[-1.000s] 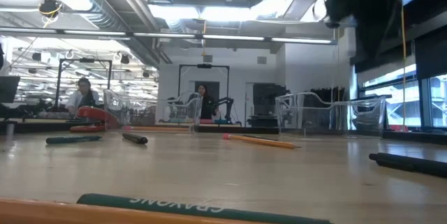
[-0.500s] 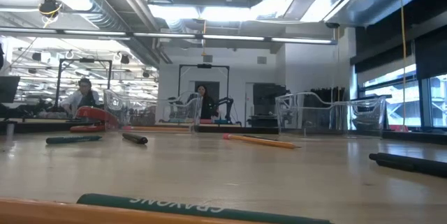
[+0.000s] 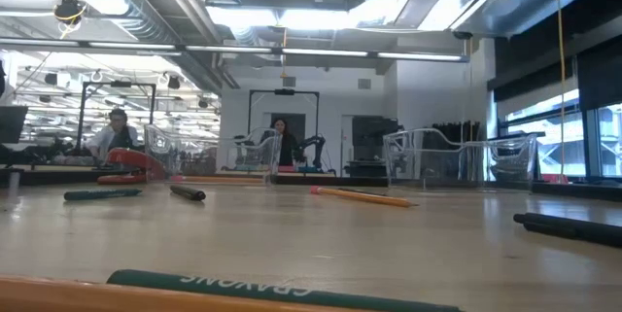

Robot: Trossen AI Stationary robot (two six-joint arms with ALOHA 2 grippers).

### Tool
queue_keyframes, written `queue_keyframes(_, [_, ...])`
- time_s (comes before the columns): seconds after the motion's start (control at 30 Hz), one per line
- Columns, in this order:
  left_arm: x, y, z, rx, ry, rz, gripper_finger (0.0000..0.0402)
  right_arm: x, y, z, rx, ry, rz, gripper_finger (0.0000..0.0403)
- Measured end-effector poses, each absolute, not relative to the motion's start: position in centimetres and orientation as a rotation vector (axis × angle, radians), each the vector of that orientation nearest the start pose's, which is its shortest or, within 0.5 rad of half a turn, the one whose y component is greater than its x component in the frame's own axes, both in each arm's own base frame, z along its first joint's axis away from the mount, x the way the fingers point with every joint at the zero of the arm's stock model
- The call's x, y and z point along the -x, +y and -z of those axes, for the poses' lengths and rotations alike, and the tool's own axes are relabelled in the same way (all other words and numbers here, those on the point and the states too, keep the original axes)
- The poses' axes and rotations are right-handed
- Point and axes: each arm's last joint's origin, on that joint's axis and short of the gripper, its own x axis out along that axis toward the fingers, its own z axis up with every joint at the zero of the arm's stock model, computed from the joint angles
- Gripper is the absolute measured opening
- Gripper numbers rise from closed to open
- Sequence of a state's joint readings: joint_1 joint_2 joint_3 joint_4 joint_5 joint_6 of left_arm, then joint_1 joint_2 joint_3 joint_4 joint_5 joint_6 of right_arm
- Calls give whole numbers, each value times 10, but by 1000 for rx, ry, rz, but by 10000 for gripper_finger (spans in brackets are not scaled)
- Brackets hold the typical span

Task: Sort crayons/erasers/pens/pencils in bins
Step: Put the top right green crayon into the bottom transparent bin

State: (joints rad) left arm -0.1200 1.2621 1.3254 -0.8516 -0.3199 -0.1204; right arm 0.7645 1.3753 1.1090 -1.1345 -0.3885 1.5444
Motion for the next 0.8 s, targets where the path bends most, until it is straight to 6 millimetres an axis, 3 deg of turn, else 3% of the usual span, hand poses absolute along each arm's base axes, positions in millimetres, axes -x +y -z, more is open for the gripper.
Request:
queue_keyframes(0.17, [-247, -21, -363, -59, 757, -235, 69, -170, 184, -228, -884, 1775, 262, 37])
queue_keyframes(0.37, [-247, -21, -363, -59, 757, -235, 69, -169, 182, -201, -843, 1791, 295, 37])
queue_keyframes(0.8, [-247, -21, -363, -58, 757, -235, 69, -159, 173, -178, -791, 1831, 375, 37])
